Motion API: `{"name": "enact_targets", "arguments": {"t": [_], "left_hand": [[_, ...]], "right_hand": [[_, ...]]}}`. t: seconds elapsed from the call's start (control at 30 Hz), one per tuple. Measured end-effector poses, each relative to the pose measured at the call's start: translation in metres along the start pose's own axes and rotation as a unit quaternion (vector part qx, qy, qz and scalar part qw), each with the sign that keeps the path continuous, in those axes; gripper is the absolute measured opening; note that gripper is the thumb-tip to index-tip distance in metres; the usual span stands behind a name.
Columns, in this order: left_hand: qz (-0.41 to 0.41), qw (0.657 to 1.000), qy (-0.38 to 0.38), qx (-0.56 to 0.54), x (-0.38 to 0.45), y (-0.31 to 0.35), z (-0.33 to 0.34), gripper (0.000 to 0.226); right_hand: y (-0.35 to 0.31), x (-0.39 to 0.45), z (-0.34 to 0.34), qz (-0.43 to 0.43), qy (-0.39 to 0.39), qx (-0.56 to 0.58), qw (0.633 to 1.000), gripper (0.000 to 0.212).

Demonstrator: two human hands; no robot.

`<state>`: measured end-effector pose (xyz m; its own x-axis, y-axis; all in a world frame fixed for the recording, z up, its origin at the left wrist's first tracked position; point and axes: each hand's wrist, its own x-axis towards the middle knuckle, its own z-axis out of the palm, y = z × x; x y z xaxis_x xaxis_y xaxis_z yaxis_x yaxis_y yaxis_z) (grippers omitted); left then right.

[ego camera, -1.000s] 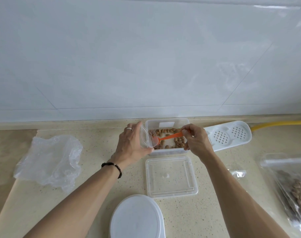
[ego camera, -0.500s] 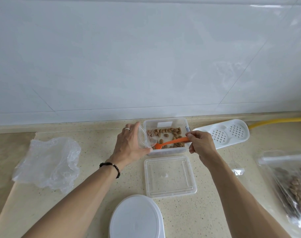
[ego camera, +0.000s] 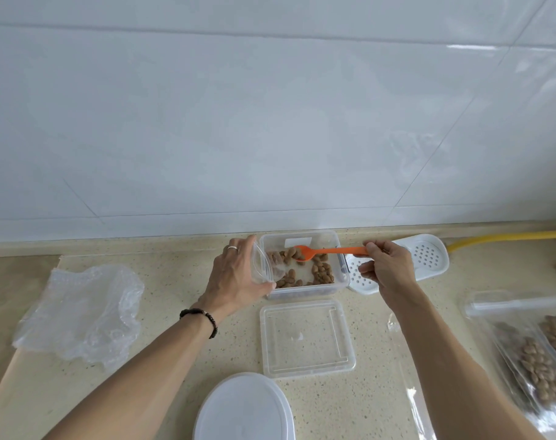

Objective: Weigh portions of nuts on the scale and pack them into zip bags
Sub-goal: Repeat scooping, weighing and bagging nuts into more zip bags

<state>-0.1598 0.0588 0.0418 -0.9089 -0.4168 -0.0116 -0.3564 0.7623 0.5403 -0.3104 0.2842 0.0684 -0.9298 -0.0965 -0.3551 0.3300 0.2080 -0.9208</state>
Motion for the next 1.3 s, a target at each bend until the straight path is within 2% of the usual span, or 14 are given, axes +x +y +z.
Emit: {"name": "enact_targets", "arguments": {"t": [0.23, 0.4, 0.57, 0.63, 0.73, 0.9, 1.0, 1.17, 1.3], "left_hand": [[-0.015, 0.999, 0.001, -0.046, 0.013, 0.015, -0.008, 0.1], [-0.049, 0.991, -0.008, -0.127, 0.018, 0.019, -0.013, 0.103], [-0.07, 0.985, -0.02, -0.155, 0.018, 0.011, -0.011, 0.106], [-0.072, 0.985, -0.023, -0.155, 0.017, 0.011, -0.009, 0.107], [-0.066, 0.989, -0.023, -0.131, 0.016, 0.012, -0.004, 0.104], [-0.054, 0.996, -0.018, -0.071, 0.012, 0.004, -0.001, 0.097], [-0.059, 0.995, -0.032, -0.079, 0.004, -0.007, 0.0, 0.101], [-0.064, 0.994, -0.049, -0.077, 0.003, -0.011, 0.003, 0.107], [-0.064, 0.994, -0.057, -0.066, 0.004, -0.013, 0.003, 0.111]], "right_hand": [[-0.055, -0.03, 0.016, -0.137, -0.04, -0.064, 0.988, 0.013], [-0.072, -0.058, 0.038, -0.314, -0.091, -0.193, 0.925, 0.015], [-0.075, -0.063, 0.037, -0.375, -0.112, -0.245, 0.887, 0.013], [-0.074, -0.065, 0.036, -0.378, -0.128, -0.264, 0.878, 0.013], [-0.07, -0.063, 0.033, -0.356, -0.121, -0.251, 0.892, 0.016], [-0.057, -0.05, 0.02, -0.295, -0.026, -0.164, 0.941, 0.014], [-0.035, -0.037, 0.015, -0.238, -0.001, -0.181, 0.954, 0.015], [0.0, -0.018, 0.018, -0.197, -0.008, -0.224, 0.954, 0.016], [0.01, -0.013, 0.017, -0.171, -0.076, -0.223, 0.957, 0.015]]}}
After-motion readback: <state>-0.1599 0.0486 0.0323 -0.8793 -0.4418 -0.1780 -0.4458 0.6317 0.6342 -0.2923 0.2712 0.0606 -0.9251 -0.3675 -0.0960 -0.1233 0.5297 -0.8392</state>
